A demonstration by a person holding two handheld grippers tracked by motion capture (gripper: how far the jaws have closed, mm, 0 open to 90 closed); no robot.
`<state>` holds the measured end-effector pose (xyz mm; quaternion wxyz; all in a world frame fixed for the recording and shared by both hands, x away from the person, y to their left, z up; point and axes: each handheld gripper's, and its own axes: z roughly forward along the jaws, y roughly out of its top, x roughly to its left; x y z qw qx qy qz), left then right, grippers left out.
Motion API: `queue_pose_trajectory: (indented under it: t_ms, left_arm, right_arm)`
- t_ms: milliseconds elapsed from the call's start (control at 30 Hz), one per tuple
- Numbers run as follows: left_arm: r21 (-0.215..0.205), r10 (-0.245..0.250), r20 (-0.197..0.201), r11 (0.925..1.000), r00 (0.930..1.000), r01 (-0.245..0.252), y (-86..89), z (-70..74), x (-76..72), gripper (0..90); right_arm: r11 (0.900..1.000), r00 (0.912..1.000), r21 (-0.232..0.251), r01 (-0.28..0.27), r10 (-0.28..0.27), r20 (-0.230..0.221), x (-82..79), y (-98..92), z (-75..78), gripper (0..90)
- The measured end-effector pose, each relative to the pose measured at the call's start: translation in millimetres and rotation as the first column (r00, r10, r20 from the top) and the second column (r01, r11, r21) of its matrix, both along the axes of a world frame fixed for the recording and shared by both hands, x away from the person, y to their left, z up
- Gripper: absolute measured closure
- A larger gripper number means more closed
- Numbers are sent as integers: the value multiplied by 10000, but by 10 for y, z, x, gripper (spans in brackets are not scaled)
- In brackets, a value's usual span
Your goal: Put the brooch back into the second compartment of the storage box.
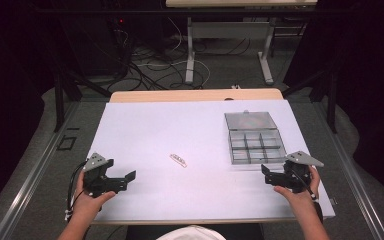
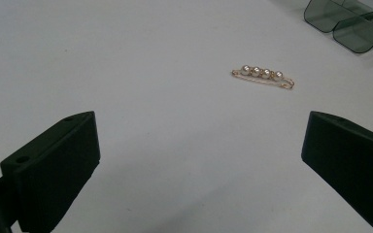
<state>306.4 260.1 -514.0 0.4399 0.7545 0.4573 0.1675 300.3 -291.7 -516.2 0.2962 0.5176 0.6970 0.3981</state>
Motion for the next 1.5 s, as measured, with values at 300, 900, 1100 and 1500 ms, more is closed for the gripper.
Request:
queue_pose_trajectory:
  t_ms: [300,900,1100,1500]
  left_arm:
    - [-86,-78,64,9999,9999,78,-18,13,-6,4]
    - [-24,267,-29,9996,9996,-267,31,-8,-13,4]
    - [33,241,-54,9997,9997,-241,26,-8,-20,4]
    - [11,278,-65,9996,9996,-278,30,0,-36,5]
  right_arm:
    - [9959,9958,369,-821,835,-378,29,209,16,0]
    - [9705,9700,-260,-2395,2381,-497,231,783,17,39]
    - [9552,9544,-347,-2939,2912,-657,297,989,11,65]
    - [9266,9247,-383,-3742,3697,-908,427,1369,15,146]
